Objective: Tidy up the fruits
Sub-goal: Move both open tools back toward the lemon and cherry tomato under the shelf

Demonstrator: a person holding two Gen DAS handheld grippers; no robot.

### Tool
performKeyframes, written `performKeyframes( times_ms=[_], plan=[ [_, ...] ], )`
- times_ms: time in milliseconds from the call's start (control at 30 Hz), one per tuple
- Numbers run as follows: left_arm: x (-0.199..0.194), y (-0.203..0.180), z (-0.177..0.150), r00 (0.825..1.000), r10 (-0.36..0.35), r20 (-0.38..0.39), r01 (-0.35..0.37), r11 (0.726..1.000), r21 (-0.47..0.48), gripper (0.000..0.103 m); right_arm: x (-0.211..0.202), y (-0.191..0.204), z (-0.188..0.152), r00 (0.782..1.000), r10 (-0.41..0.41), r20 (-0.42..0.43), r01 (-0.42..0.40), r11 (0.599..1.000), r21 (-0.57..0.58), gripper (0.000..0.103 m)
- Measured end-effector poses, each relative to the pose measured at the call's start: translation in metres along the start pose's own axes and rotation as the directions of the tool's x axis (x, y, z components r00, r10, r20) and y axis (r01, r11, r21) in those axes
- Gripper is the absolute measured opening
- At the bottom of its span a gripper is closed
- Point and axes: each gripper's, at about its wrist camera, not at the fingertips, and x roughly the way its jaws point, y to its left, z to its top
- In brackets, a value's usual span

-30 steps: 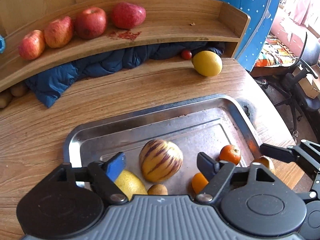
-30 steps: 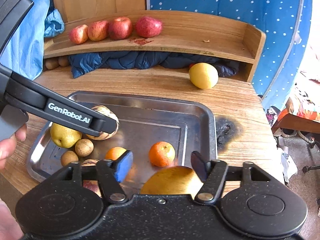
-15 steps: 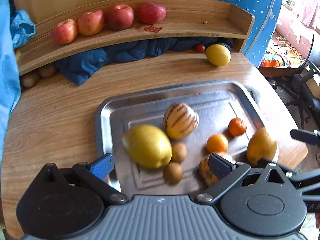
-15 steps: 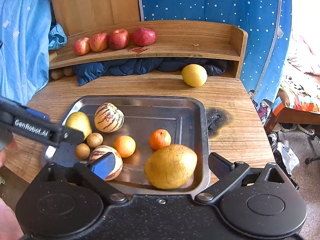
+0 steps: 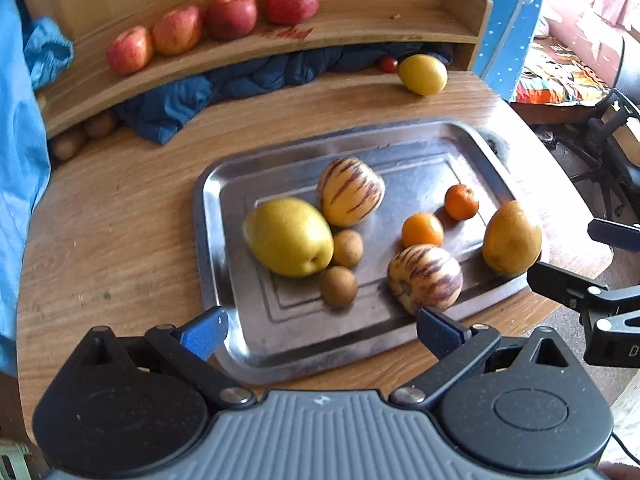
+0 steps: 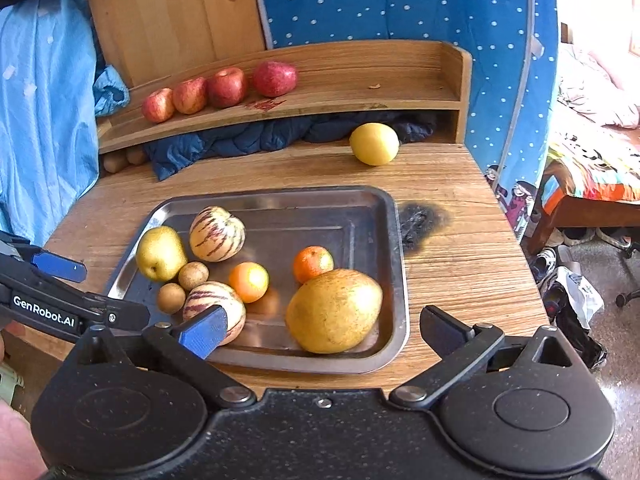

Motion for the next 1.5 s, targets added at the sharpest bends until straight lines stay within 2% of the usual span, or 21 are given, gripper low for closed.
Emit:
performKeyframes(
  times_ms=[333,567,700,900,1067,1267,1500],
  plan=[
    [0.019,-0.016,0.041,1.000,-0.026,0.012,0.025,0.998,0.052,0.102,0.014,-0.027,0.017,0.999,-0.050,-0.001,0.050,0.998,0.044,0.102],
    [0.042,-0.025,0.089,0.999,-0.039,0.037,0.037,0.998,0.053,0.102,0.035,-0.050,0.038,0.996,-0.087,0.001,0.086,0.993,0.075,0.102],
    [0.060,-0.026,0.124,0.998,-0.042,0.056,0.041,0.999,0.022,0.102,0.052,-0.058,0.051,0.996,-0.092,-0.003,0.092,0.994,0.066,0.102],
    [0.095,-0.025,0.172,0.996,-0.064,0.067,0.069,0.995,-0.076,0.102,0.085,-0.060,0.072,0.995,-0.096,-0.018,0.096,0.995,-0.020,0.102],
    [0.124,-0.024,0.207,0.993,-0.099,0.069,0.111,0.976,-0.190,0.102,0.118,-0.058,0.094,0.996,-0.083,-0.028,0.080,0.990,-0.113,0.102],
    [0.147,-0.036,0.233,0.989,-0.127,0.073,0.138,0.975,-0.175,0.102,0.155,-0.056,0.122,0.997,-0.073,-0.005,0.070,0.976,-0.207,0.102],
    [0.164,-0.044,0.247,0.986,-0.146,0.078,0.157,0.974,-0.163,0.102,0.190,-0.053,0.140,0.998,-0.062,0.011,0.062,0.950,-0.305,0.094]
  ],
)
